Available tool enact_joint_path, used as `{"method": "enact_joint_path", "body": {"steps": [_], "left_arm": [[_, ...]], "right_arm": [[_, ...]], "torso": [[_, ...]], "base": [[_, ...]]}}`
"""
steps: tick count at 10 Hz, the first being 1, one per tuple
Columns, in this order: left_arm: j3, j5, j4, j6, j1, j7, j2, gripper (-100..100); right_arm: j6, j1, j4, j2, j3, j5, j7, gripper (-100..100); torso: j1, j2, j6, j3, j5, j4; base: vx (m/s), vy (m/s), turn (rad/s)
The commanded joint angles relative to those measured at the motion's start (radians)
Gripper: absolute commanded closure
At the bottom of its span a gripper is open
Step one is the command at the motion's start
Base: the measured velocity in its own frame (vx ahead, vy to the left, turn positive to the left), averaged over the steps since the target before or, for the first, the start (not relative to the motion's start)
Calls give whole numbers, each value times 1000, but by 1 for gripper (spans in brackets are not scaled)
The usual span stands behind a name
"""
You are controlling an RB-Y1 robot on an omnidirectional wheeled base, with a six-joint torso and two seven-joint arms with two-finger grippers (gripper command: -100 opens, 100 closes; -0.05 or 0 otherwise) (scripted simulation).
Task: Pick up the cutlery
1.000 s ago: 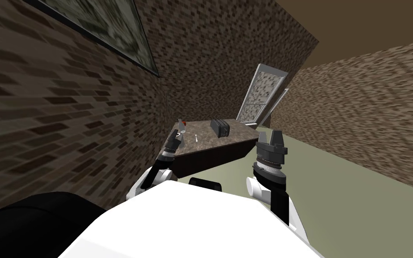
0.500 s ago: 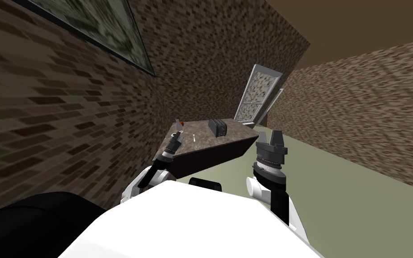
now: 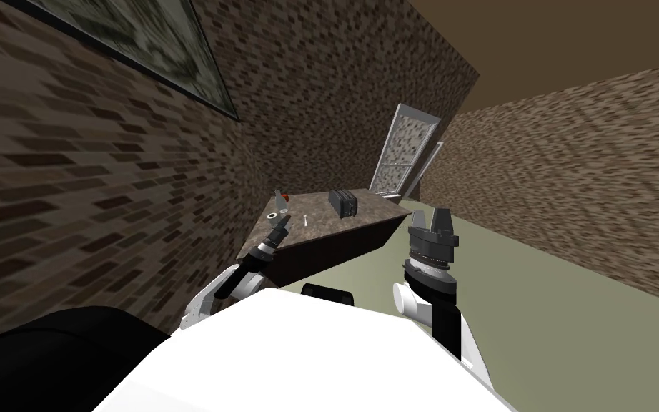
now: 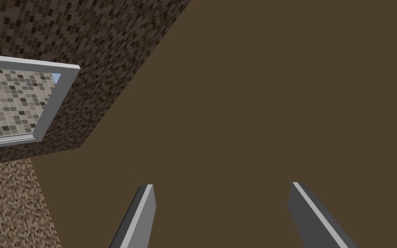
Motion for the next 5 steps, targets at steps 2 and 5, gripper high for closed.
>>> {"method": "enact_joint_path", "body": {"steps": [2, 5], "left_arm": [[-7, 6, 33, 17, 4, -4, 72, -100], [-11, 11, 52, 33, 8, -6, 145, -100]], "right_arm": [[0, 0, 0, 0, 0, 0, 0, 0], [0, 0, 0, 0, 0, 0, 0, 0]], "torso": [[0, 0, 0, 0, 0, 0], [0, -1, 0, 0, 0, 0]], "base": [[1, -41, -71], [4, -42, -64]]}}
